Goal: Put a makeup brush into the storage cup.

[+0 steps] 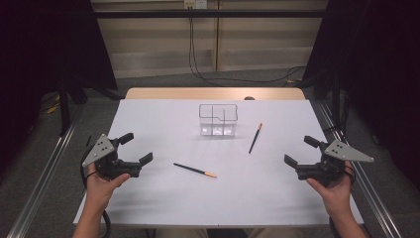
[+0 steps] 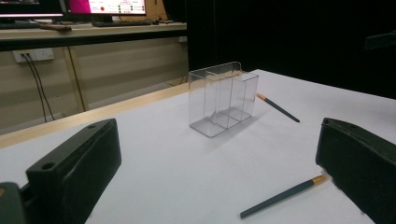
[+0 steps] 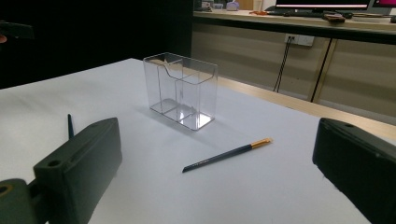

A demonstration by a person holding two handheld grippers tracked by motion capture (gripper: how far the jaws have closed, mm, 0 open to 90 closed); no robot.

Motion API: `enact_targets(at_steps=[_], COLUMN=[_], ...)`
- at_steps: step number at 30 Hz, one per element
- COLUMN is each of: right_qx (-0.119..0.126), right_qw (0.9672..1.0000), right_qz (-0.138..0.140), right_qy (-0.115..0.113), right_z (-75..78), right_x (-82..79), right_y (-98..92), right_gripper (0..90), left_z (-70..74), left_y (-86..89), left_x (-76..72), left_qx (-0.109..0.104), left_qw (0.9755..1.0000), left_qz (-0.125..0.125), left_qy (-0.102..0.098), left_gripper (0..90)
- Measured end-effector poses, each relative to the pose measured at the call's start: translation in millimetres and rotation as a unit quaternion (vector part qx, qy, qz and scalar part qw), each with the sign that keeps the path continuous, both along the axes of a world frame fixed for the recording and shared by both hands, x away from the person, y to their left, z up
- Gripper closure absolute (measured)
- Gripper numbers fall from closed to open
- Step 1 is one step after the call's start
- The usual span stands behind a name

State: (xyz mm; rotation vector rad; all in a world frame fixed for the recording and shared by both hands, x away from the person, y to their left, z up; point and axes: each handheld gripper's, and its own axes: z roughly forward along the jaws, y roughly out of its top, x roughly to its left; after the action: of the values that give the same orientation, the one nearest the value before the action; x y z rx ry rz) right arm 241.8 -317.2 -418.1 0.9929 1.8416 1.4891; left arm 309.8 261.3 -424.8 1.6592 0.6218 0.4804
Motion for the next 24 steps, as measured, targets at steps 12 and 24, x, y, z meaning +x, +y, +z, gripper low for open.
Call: enact_targets(at_steps=[12, 24], right_qx=[-0.004, -0.011], right_qw=[1.0, 0.9999], right_qz=[-0.002, 0.002], right_qy=[0.001, 0.003], right_z=[0.0, -1.3], right_x=[-3.1, -7.1], right_y=[-0.7, -1.8], right_gripper=[1.0, 1.0], left_z=[-2.5, -2.4], left_y=[-14.0, -36.4], left_x=[5.7, 13.7], left_qx=[0.02, 0.045], left_qw=[0.9995, 0.9973], left_qz=[-0.024, -0.057], left_qy=[0.006, 0.011], left_gripper=[0.0, 0.0])
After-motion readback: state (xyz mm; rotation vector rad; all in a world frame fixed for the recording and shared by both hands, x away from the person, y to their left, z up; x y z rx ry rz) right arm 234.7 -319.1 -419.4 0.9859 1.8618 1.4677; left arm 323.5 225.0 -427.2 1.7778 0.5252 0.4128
